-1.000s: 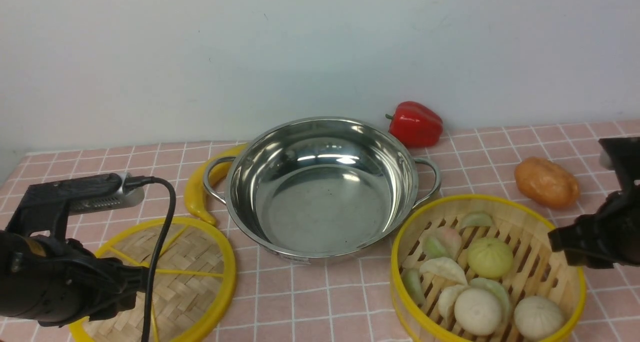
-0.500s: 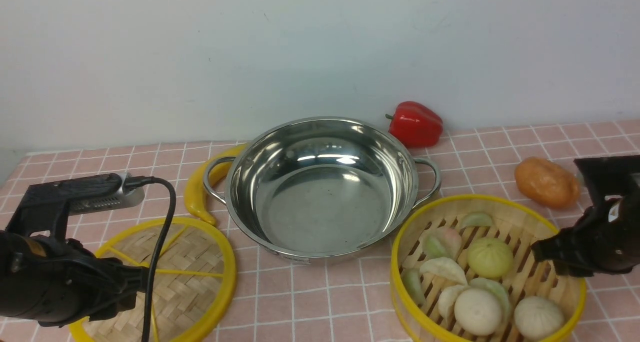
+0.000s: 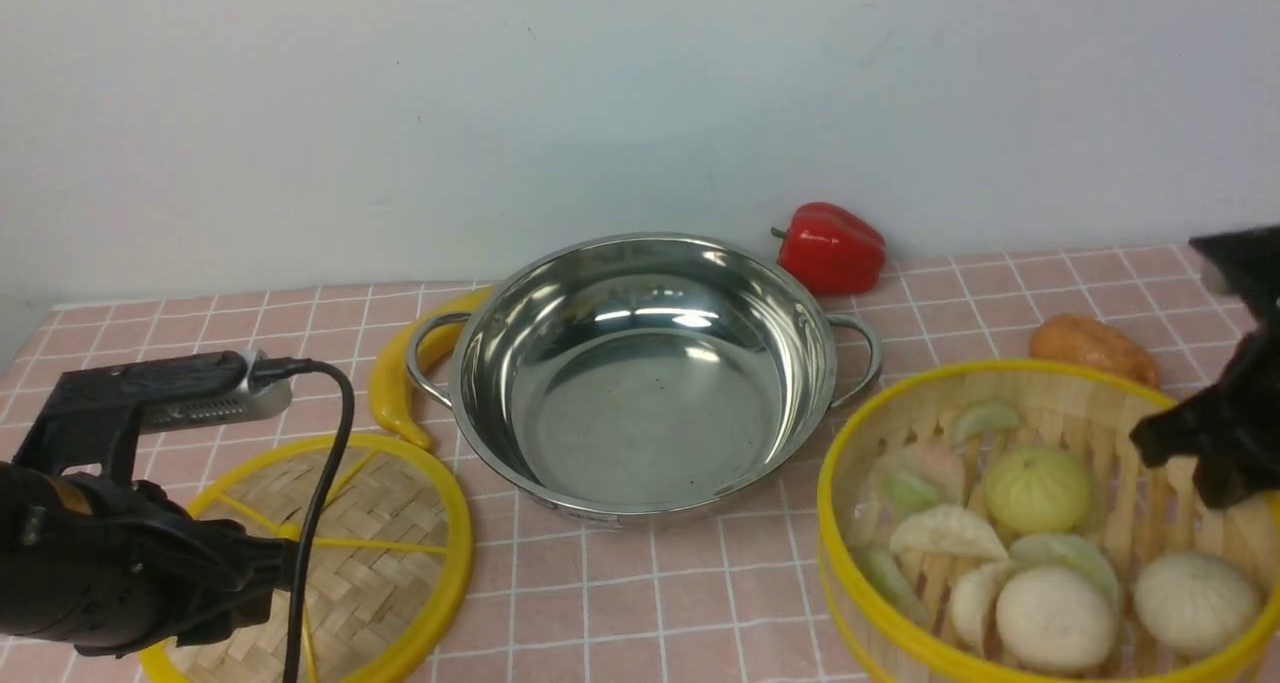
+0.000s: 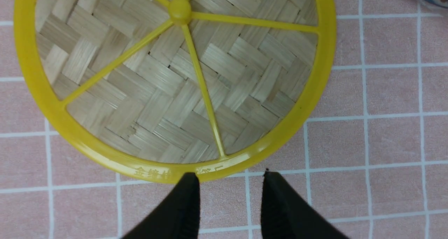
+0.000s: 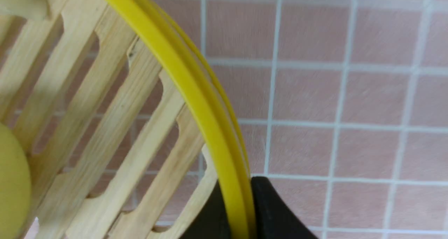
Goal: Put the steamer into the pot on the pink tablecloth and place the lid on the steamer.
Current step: 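Place the bamboo steamer basket of food into the steel pot with the right gripper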
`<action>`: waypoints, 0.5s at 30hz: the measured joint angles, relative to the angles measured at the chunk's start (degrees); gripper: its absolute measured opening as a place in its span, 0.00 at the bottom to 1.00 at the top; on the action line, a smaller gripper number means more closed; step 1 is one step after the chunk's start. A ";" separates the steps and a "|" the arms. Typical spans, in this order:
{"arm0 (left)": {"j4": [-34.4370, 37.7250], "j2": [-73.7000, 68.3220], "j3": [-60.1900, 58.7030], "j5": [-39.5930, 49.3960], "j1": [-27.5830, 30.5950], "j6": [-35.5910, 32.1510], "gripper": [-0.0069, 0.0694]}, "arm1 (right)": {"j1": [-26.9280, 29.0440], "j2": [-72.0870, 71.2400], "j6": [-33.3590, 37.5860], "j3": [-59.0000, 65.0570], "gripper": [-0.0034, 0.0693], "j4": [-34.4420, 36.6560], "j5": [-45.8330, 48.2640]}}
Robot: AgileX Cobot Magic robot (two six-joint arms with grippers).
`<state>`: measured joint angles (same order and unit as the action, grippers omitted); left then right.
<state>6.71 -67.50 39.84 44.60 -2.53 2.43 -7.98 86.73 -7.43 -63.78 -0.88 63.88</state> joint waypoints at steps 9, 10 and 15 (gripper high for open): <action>0.00 0.00 0.00 0.00 0.00 -0.04 0.41 | -5.46 6.56 2.54 -20.81 0.13 5.21 4.79; 0.00 0.00 0.00 0.00 0.00 -0.04 0.41 | -7.61 10.06 2.54 -25.29 0.13 5.52 4.79; 0.00 0.00 0.00 0.00 0.00 -0.04 0.41 | -14.41 25.76 1.13 -41.98 0.13 5.76 5.52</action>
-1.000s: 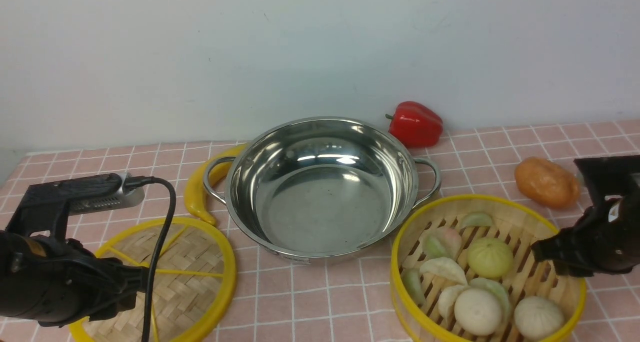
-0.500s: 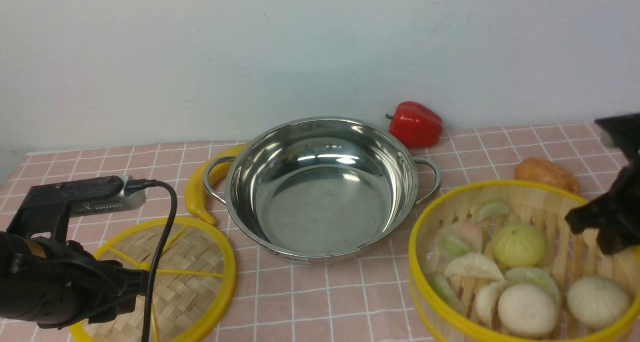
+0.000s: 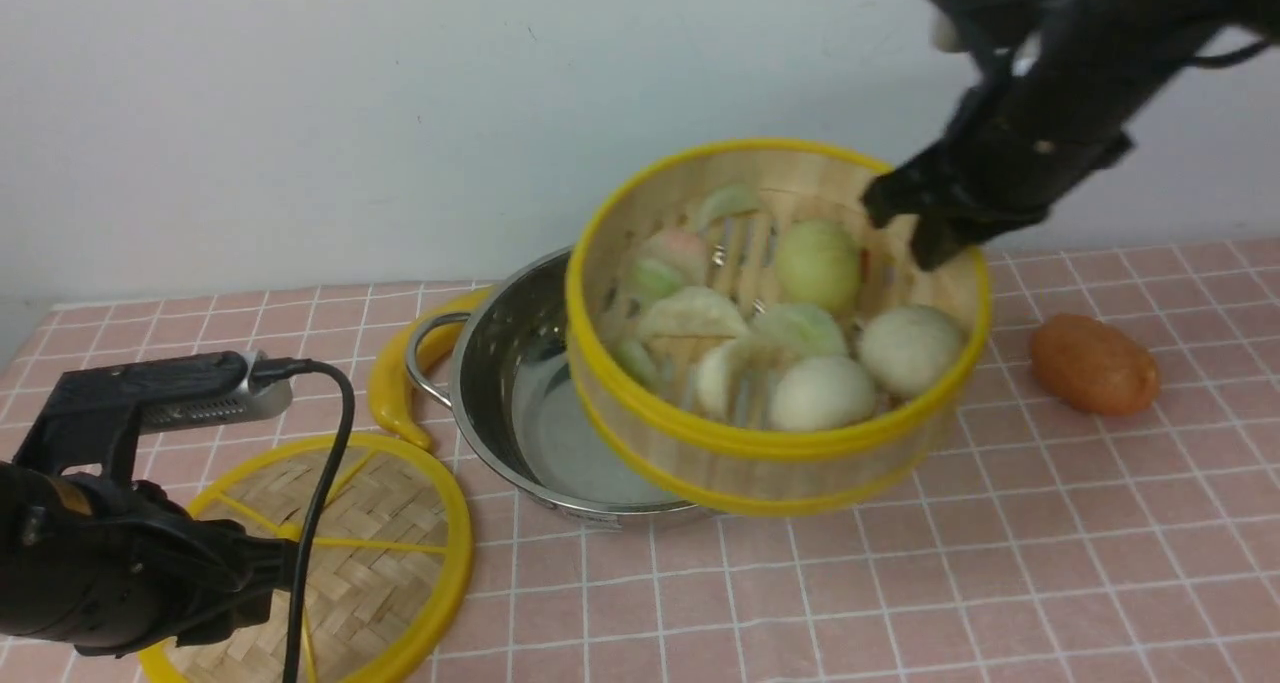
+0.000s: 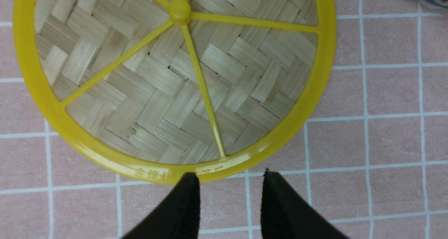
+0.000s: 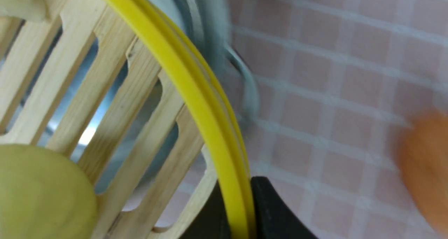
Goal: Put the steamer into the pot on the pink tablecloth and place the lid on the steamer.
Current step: 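Place the bamboo steamer basket of food into the steel pot with the right gripper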
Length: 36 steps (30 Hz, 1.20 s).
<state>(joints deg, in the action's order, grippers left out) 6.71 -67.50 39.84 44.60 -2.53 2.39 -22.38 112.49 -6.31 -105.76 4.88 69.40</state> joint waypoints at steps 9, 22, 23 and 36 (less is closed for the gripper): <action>-0.06 0.00 0.00 0.00 0.00 0.00 0.41 | -4.03 21.43 -1.10 -27.04 0.13 0.29 1.59; -1.34 0.00 0.00 0.00 0.00 0.00 0.41 | -4.03 27.76 -2.59 -31.61 0.13 -5.25 2.26; -1.34 0.00 0.00 0.00 0.00 0.00 0.41 | -4.03 28.43 -2.65 -31.61 0.13 -5.20 2.26; -1.34 0.00 0.00 0.00 0.00 0.00 0.41 | -4.03 31.43 -2.65 -31.69 0.13 -4.23 2.31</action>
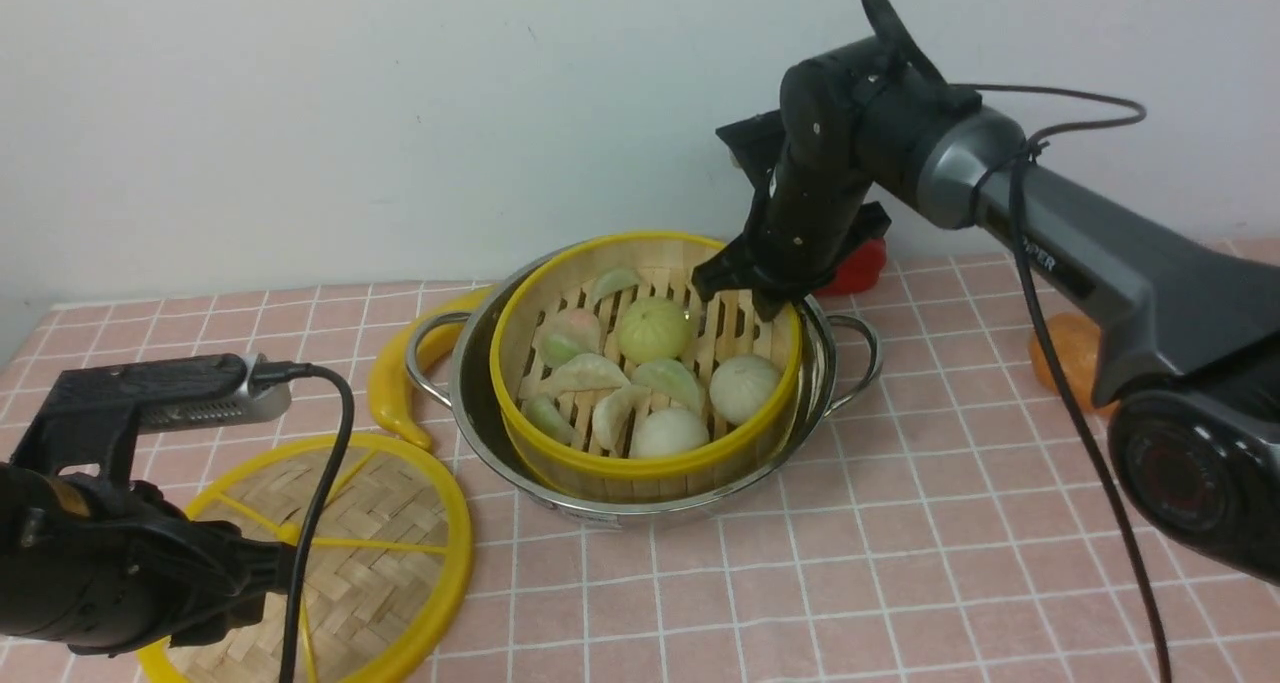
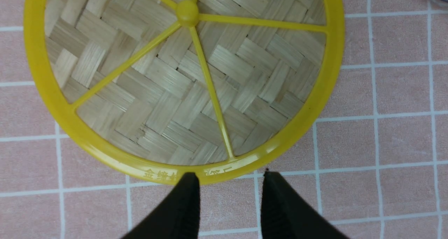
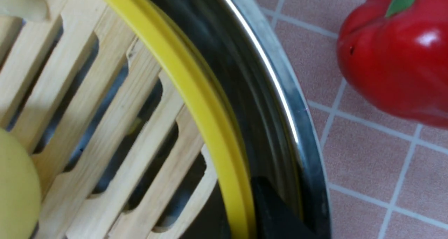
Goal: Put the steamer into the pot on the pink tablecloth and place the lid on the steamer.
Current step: 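Place the bamboo steamer basket of food into the steel pot with the right gripper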
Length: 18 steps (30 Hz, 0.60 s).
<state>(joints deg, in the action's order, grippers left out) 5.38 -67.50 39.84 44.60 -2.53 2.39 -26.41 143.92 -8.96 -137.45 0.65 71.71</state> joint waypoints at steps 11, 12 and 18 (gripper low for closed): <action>-0.13 0.00 0.00 0.00 0.00 0.00 0.41 | 0.05 1.84 0.40 -0.22 0.15 3.17 -0.31; -0.27 0.00 0.00 -0.06 0.00 0.00 0.41 | 0.05 1.84 0.40 -0.26 0.17 3.17 -0.31; -1.50 0.00 0.00 -2.64 0.00 0.00 0.41 | 0.05 1.56 0.40 -0.39 0.35 4.12 -0.77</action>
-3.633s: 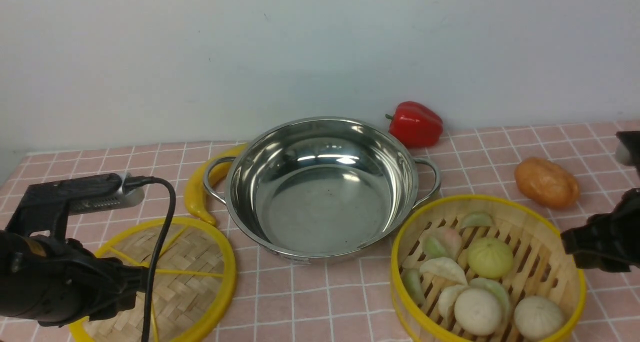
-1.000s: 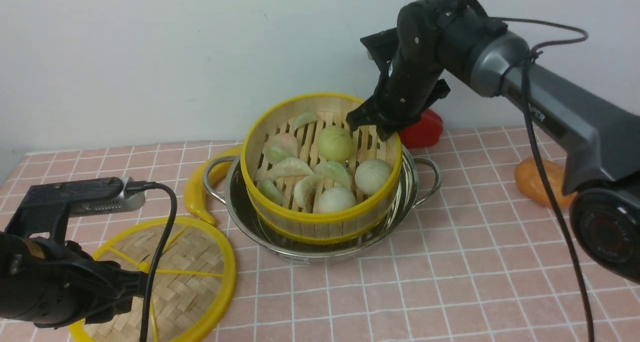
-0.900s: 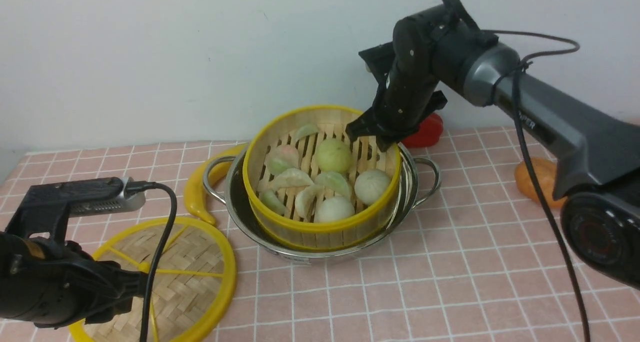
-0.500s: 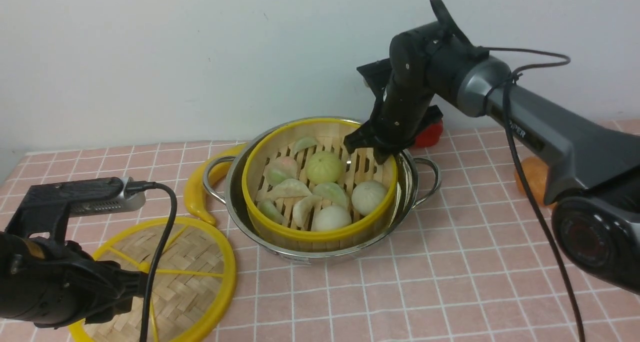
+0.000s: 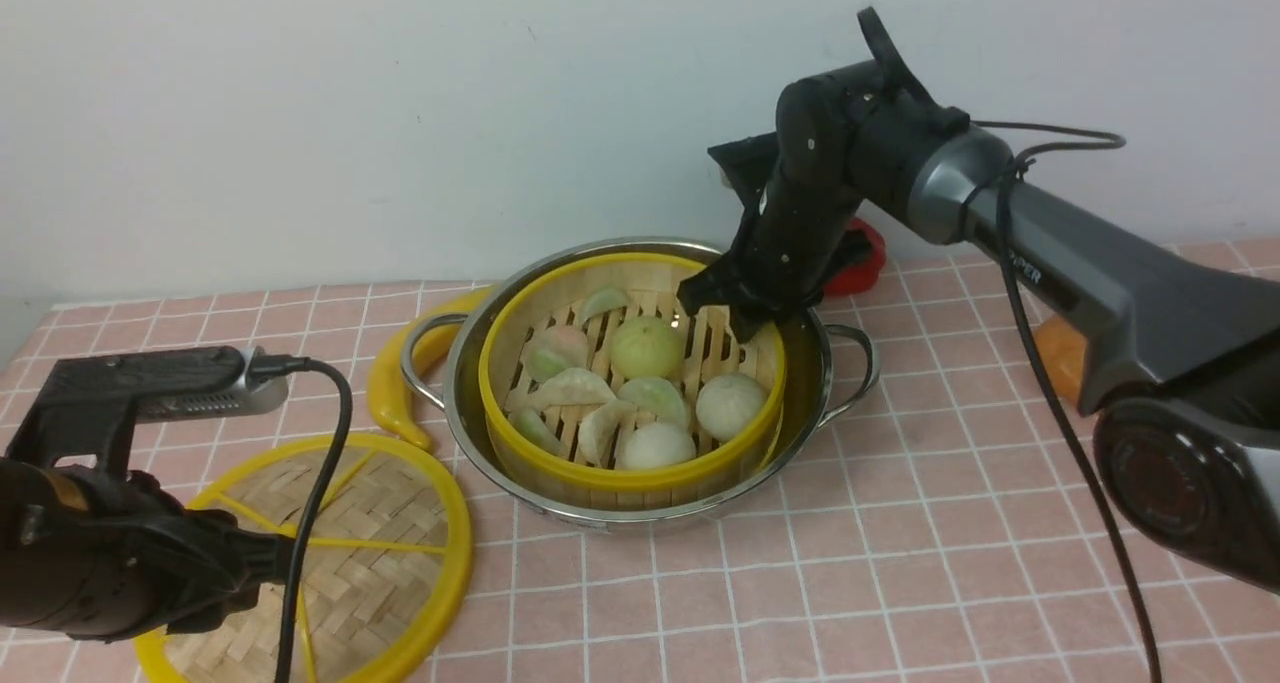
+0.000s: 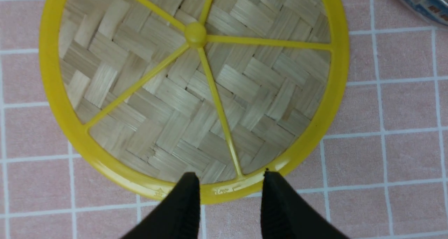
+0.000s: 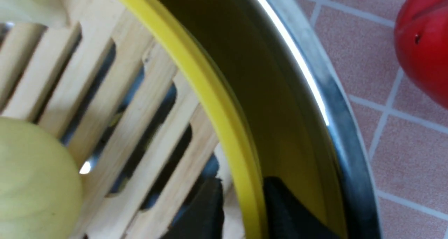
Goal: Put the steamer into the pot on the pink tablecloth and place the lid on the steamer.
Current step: 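Place the bamboo steamer basket of food into the steel pot with the right gripper, then grasp the bamboo steamer lid lying on the table by its centre knob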
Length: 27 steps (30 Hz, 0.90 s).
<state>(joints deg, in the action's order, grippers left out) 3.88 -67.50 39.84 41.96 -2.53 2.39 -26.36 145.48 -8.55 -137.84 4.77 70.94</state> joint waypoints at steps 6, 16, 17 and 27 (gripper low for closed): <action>-0.26 -0.08 0.12 -3.54 0.00 0.63 0.41 | 0.00 -4.63 0.00 0.00 0.57 -0.42 -0.10; -7.92 -8.41 9.21 -2.15 0.00 9.26 0.41 | 1.09 -19.72 0.15 1.65 0.66 -0.68 -0.39; -8.88 -10.15 10.62 -1.13 0.00 10.07 0.41 | 1.14 -21.68 0.54 2.56 0.66 -1.04 -0.39; -9.91 -25.50 18.95 3.23 0.00 10.68 0.41 | 1.20 -43.87 1.43 19.67 0.66 -3.23 -0.53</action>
<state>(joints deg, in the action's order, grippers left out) -6.03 -93.00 58.79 45.19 -2.53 13.07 -25.16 101.61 -7.13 -118.17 1.54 70.41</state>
